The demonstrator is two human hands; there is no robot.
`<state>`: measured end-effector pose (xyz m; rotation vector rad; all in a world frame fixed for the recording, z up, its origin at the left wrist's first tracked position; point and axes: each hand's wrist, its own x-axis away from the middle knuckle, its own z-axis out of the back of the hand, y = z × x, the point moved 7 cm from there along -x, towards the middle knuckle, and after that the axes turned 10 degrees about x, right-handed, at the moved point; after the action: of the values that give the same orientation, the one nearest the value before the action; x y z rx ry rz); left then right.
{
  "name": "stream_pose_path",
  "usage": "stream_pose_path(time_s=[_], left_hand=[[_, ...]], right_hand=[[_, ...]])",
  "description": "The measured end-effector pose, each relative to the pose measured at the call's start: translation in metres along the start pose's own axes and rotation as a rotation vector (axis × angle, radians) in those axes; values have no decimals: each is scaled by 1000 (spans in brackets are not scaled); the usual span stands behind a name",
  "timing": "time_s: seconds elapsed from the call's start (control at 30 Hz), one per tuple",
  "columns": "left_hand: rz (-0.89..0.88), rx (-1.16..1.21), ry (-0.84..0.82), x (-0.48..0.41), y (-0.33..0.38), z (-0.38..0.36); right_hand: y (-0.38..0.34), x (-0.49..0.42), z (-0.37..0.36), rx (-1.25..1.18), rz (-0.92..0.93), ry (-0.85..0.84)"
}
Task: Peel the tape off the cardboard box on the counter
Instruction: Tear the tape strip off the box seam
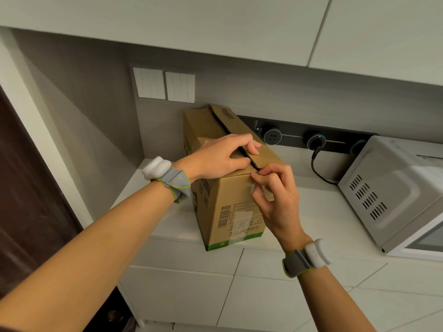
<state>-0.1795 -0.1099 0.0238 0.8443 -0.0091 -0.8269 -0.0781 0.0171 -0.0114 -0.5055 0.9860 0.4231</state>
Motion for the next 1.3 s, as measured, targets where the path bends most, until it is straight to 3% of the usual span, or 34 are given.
stream_pose_path(time_s=[0.6,0.8,1.0,1.3], left_hand=[[-9,12,-1,0,0,1],[1,7,0,-1,-2,1],[3,18,-2,0,-2,0],[-4,22,-4,0,-1,1]], right_hand=[[0,5,5,-58,-105,-21],[-5,14,5,39,-162,37],[-14,19,-10,189,-85,-72],[-19,20,-13,199,-133,-53]])
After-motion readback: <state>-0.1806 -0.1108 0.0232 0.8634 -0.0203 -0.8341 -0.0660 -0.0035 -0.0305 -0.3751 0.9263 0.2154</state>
